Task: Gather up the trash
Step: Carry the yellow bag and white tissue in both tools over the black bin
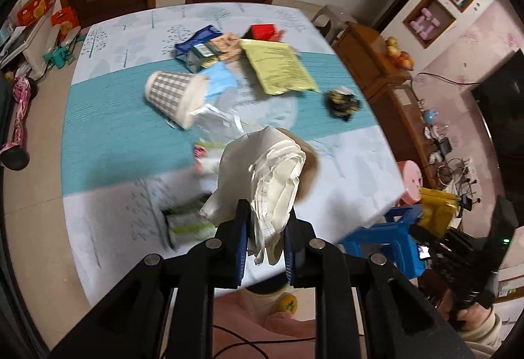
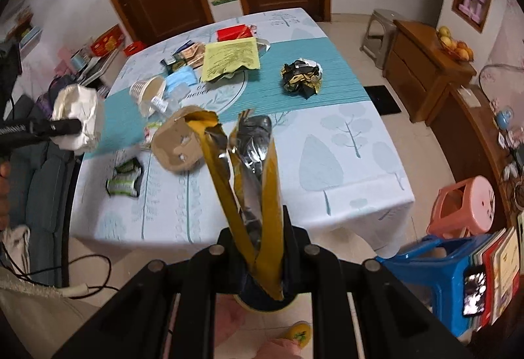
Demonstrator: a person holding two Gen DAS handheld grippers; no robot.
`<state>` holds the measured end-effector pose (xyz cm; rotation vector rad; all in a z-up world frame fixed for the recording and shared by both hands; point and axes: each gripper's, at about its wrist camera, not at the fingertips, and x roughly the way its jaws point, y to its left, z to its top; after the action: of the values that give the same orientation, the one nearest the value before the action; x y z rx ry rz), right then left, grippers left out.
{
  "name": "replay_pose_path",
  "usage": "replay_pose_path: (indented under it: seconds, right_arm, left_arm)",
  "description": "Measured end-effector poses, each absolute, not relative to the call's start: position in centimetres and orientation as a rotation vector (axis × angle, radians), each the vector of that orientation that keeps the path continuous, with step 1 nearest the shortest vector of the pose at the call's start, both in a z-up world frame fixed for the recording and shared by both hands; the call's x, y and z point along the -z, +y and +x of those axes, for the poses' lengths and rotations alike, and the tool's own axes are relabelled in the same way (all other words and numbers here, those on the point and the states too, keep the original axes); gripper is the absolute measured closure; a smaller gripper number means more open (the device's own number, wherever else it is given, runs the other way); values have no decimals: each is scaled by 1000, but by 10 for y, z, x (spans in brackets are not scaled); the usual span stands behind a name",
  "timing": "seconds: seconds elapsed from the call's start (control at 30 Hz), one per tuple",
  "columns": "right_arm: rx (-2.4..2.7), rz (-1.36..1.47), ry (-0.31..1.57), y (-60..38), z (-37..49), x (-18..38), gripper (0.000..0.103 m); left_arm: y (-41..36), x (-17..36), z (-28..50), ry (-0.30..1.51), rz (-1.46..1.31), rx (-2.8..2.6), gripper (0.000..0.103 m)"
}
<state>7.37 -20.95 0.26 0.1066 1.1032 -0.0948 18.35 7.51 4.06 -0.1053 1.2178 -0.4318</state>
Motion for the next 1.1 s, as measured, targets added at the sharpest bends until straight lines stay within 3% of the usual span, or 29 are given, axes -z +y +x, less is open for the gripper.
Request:
replay_pose_path:
  seconds: [0.3, 0.57, 1.1]
  right_arm:
    - [-21, 103, 1098, -247, 6, -10, 88]
    - [-97, 118, 1146, -255, -34, 25, 88]
    - [-40, 281, 1277, -249, -49, 118, 88]
  left_arm:
    - [15, -59, 78, 1214, -123, 429, 87]
    - [-27, -45, 9, 1271, -55, 430, 87]
    - [-65, 44, 1, 1458, 116, 529, 87]
